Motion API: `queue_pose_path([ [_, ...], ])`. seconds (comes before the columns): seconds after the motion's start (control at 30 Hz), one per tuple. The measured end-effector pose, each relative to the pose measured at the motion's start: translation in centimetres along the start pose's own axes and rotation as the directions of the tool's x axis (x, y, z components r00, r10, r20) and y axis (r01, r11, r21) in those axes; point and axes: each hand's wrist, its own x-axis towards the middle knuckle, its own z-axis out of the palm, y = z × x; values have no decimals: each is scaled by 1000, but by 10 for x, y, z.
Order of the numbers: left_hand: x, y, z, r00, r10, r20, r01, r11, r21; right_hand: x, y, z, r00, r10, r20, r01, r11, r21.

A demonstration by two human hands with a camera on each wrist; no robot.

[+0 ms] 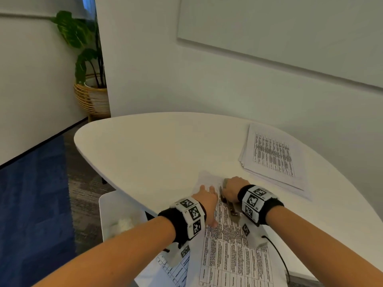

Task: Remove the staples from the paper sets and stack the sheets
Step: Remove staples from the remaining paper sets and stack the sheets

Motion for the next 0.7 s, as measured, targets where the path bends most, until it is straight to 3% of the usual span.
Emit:
queue_pose_path([
  [0.23,-13,2,-5,995,56,-82,-56,998,1,4,-12,4,993,115,6,-115,993,-28],
  [0.4,-16,3,-5,994,58,-92,-53,997,63,1,9,2,993,53,-109,-50,998,35],
  [0.6,-10,1,-2,996,43,-79,-42,999,10,8,5,3,995,86,-57,-80,991,108],
  [0.7,-6,-1,1,997,28,-75,-29,1000,-9,11,-4,6,997,68,-43,-66,997,34],
])
